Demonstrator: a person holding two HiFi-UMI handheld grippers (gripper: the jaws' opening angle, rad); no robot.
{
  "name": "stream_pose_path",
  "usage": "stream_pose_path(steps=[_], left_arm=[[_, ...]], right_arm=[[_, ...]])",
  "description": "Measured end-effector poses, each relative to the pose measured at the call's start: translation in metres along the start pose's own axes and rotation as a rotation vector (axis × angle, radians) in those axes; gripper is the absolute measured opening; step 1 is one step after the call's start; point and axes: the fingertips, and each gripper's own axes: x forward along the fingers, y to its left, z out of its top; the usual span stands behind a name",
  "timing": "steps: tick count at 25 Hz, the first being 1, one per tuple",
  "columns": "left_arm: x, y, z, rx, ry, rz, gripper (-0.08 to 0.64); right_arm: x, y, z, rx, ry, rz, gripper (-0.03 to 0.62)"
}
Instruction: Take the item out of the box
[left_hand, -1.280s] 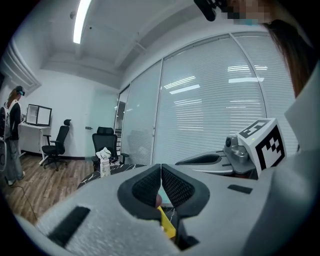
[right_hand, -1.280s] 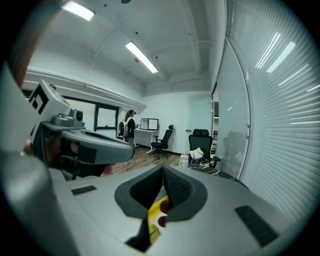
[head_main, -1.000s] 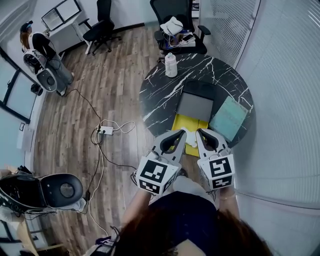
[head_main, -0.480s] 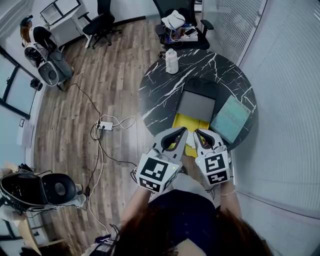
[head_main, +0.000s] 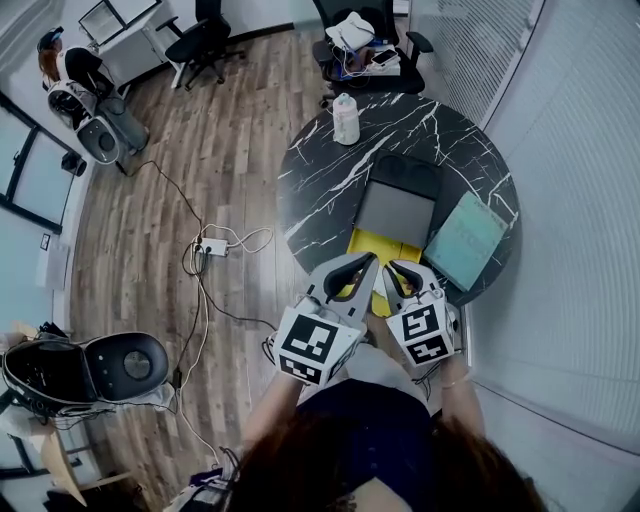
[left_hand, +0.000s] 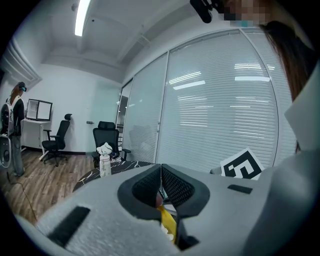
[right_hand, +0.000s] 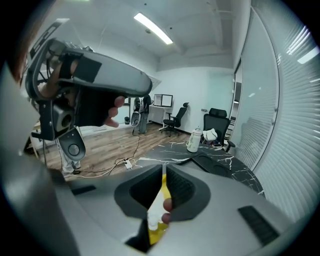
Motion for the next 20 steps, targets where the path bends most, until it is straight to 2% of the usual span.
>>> stream_pose_path(steps=[11, 16, 20], left_arm=[[0.012, 0.006, -0.006, -0.012, 0.02, -0.002, 0.028], [0.015, 0.008, -0.01, -0.018, 0.039, 0.004, 0.028], [0.017, 0.011, -0.009, -0.019, 0.034, 0.003, 0.028]], right_arm=[[0.028, 0.009, -0.029, -0.042, 0.083, 0.059, 0.029], [0.039, 0.013, -0.041, -0.068, 0.118, 0.081, 0.084], [0.048, 0.017, -0.052, -0.085, 0.148, 0.101, 0.098]])
